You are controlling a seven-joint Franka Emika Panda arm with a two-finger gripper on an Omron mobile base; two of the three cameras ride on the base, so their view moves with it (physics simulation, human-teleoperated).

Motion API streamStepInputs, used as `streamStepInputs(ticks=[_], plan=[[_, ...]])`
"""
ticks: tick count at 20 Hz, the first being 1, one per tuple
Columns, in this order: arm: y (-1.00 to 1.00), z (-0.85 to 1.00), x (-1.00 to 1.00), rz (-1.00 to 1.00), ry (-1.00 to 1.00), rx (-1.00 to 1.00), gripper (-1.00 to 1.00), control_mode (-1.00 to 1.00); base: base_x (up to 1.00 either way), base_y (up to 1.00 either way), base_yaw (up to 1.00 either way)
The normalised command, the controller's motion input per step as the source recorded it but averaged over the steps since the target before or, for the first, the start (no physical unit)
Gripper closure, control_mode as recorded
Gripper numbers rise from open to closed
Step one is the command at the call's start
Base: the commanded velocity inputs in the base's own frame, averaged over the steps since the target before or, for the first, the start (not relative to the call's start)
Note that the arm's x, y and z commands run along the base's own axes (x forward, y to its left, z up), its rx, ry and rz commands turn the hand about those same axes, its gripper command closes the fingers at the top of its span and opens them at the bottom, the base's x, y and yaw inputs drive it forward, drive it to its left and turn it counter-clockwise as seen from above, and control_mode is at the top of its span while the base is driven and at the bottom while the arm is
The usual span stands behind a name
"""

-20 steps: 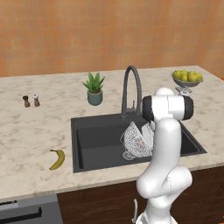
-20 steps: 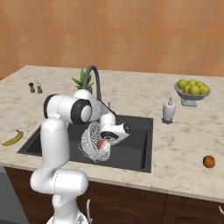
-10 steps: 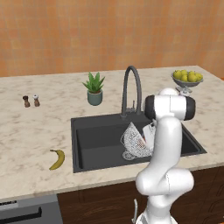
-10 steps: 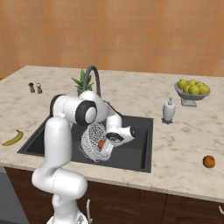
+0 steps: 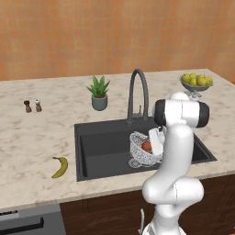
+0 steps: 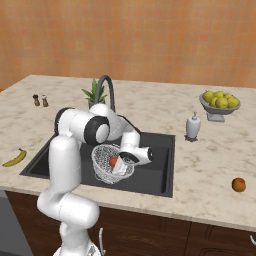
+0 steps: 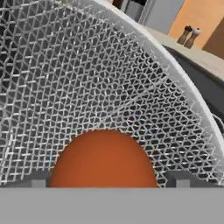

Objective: Put the colander in the sink, put the orange, banana, peach in the colander, and turn on the sink faucet and pour water over the colander.

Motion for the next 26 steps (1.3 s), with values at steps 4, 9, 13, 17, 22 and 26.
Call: streamStepInputs(ticks=[4,9,13,17,22,26], plan=[[0.39,0.55,0.0,-0.01,-0.03,-0.03,-1.0,-1.0,0.0,0.0,0.0],[-0.13,0.14,0.0,-0.12,0.08,-0.11,1.0,-1.0,0.0,0.0,0.0],[-0.37,0.12,0.0,-0.14,0.14,-0.08,1.0,-1.0,0.0,0.0,0.0],[-0.28,0.39,-0.12,-0.09,0.09,-0.03,1.0,-1.0,0.0,0.0,0.0],[0.07,0.33,-0.22,-0.08,0.06,-0.11,-1.0,-1.0,0.0,0.0,0.0],[0.11,0.03,-0.3,-0.04,0.07,-0.15,-1.0,-1.0,0.0,0.0,0.0]])
